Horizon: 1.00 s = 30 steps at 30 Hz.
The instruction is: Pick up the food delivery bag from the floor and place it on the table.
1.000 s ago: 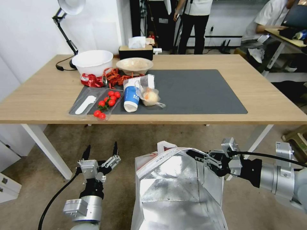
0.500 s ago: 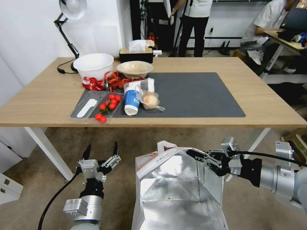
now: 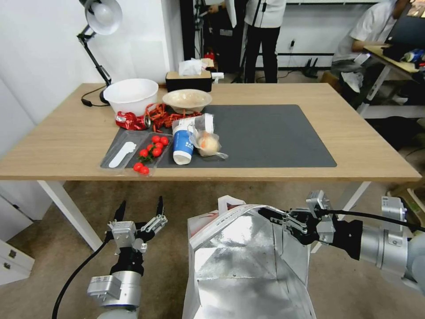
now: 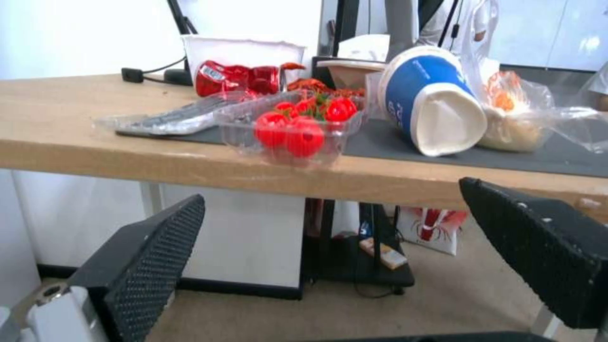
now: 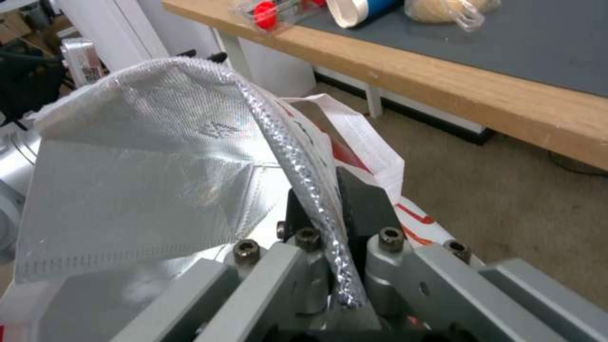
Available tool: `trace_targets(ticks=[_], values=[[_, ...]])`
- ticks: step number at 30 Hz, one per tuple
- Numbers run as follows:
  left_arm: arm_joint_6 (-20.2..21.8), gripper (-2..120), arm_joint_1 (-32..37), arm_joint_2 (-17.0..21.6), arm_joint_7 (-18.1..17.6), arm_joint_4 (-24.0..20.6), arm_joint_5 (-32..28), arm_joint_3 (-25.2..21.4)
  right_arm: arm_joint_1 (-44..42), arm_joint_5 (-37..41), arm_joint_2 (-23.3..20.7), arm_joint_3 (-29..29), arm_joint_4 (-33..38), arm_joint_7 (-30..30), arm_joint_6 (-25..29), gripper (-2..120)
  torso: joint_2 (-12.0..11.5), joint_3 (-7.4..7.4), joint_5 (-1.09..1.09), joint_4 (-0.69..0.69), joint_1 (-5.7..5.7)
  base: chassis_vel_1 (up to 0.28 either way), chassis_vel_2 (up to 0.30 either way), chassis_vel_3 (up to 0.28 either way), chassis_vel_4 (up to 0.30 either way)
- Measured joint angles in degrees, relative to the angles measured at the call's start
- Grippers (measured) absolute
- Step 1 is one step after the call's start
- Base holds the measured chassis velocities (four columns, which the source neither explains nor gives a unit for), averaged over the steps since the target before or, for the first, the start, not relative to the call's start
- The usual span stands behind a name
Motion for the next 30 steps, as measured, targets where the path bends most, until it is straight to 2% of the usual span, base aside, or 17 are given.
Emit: trace_targets(ticks=[30], values=[[0.05,100,-0.47,0.17,-0.29,0.59,-0.9,0.02,0.04,-0.22,0.13,-0.28,-0.21,0.13,-0.01,0,7.84,4.46,0.0,0.0,3.38,0.0,0.0,0.0,0.0]])
